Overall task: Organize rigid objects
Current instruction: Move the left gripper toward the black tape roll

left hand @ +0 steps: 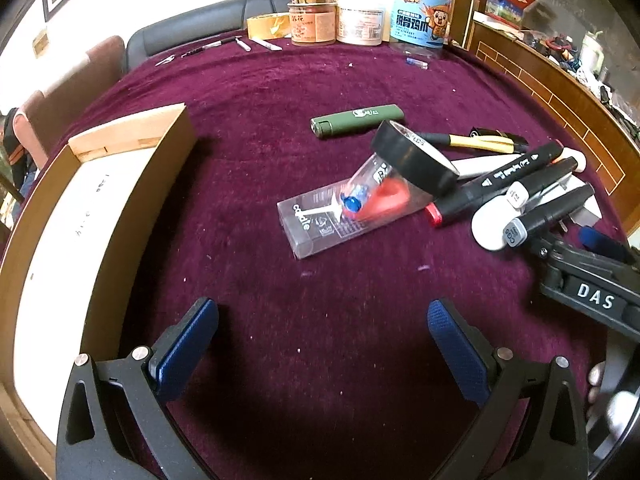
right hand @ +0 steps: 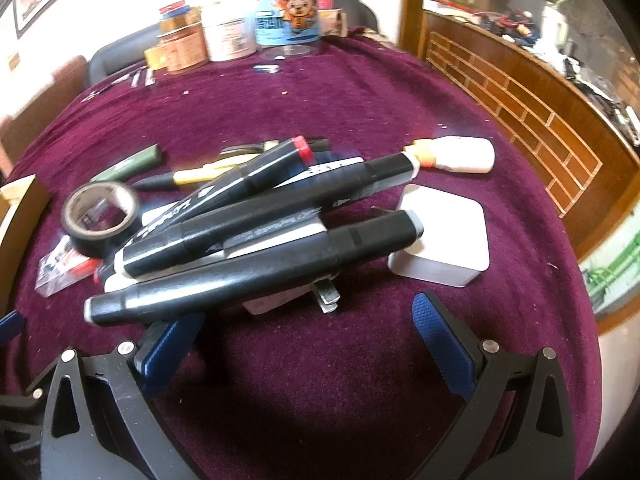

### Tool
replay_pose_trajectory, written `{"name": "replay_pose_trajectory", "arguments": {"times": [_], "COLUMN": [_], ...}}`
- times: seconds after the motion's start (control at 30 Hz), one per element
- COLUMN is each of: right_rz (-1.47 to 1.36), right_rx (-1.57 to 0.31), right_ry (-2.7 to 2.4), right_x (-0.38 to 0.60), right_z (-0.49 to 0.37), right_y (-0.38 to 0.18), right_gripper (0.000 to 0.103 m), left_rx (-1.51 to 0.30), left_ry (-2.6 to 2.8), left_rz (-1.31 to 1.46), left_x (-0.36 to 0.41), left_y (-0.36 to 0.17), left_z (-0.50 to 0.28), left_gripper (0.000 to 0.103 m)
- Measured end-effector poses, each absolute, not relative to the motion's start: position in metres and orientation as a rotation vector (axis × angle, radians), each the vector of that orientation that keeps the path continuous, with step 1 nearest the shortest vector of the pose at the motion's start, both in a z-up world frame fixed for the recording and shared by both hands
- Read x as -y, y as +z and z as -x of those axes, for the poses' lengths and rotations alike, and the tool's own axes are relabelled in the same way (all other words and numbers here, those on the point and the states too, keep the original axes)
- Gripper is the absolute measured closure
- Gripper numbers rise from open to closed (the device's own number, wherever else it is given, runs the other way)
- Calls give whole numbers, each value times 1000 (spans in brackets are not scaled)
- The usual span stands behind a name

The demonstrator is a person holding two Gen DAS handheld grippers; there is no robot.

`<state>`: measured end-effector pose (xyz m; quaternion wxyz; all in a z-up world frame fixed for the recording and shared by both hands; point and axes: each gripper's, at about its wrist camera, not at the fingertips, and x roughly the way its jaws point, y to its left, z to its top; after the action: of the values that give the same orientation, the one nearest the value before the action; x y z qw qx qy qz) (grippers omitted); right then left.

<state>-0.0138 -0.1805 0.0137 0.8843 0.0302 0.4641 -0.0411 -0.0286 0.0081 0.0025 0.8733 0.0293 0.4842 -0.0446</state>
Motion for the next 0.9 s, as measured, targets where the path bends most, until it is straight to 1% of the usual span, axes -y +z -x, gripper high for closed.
{"name": "replay_pose_trajectory", "arguments": {"times": [0.07, 0.2, 0.27, 0.43, 0.63, 0.73, 0.77, 0.9], "right_rz": [-83, -398, -459, -410, -355, -313, -288, -266], "right_rx": [-996, -970, -999, -1016, -923, -934, -924, -732], "right_ry": [-20, 59, 99, 161, 116, 65, 22, -79], "right_x": [188, 228, 236, 233, 227, 221, 220, 226], "right_z": [15, 25, 23, 25, 34, 35, 39, 77], "right_y": [17, 25, 26, 29, 26, 28, 31, 66], "right_gripper": [0, 0, 0, 0, 0, 0, 2, 3], "left_rx": [-1009, -1009, -1009, -1009, -1009, -1009, -1009, -1009], "left_ry": [-92, -81, -77, -80, -70, -46, -40, -41], "left_rz": [-62, -64, -63, -59, -55, -43, -41, -47], "left_x": [-8, -7, -7, -8, -8, -7, -7, -6], "left_y": [3, 3, 3, 2, 2, 2, 2, 2], "left_z": [28, 28, 27, 27, 26, 25, 25, 25], "left_gripper": [1, 1, 1, 1, 1, 1, 1, 1]}}
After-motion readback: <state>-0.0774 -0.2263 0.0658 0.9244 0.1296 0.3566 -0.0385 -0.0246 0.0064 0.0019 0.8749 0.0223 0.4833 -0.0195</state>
